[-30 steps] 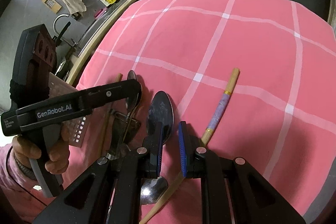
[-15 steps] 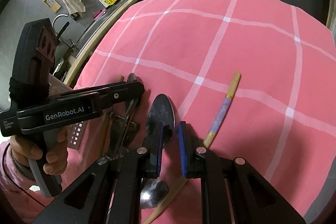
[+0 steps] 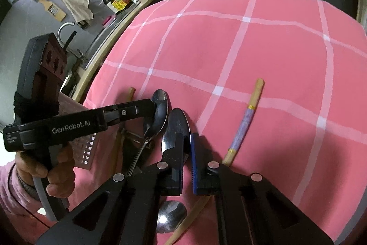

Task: Organize utensils

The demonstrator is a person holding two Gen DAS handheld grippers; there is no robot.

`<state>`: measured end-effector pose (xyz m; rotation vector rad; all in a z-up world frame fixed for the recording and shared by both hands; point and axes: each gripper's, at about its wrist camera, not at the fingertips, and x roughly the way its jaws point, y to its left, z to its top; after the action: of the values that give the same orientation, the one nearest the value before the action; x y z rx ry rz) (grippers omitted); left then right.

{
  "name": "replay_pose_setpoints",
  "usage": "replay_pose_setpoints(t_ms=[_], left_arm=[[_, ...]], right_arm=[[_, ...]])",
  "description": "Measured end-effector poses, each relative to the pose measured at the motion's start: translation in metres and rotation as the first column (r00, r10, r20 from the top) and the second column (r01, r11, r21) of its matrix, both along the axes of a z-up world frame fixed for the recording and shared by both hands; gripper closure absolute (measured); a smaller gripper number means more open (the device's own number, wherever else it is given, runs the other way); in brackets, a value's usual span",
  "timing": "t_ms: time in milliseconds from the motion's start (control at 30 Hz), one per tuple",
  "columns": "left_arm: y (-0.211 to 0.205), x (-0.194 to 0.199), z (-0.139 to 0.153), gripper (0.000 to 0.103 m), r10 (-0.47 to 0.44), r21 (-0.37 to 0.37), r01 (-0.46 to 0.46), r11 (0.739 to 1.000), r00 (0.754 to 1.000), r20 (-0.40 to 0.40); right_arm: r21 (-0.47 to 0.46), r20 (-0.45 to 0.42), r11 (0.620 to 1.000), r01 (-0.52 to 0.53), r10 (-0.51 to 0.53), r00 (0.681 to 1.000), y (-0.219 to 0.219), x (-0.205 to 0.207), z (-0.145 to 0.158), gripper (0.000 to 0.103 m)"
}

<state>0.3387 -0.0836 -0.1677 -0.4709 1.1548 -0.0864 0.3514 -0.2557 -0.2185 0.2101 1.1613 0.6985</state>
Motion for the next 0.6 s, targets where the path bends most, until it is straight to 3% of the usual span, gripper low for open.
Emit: replay_pose_setpoints(t_ms=[600], left_arm=[[-0.009,-0.003,0.012,0.101,-0.06,-0.096,0.063,0.993,0.998,0.037]], right_arm=[[0.017,0.057,0.988,0.152,-0.153,0.987,-0.034,-0.017,0.015,0.102]])
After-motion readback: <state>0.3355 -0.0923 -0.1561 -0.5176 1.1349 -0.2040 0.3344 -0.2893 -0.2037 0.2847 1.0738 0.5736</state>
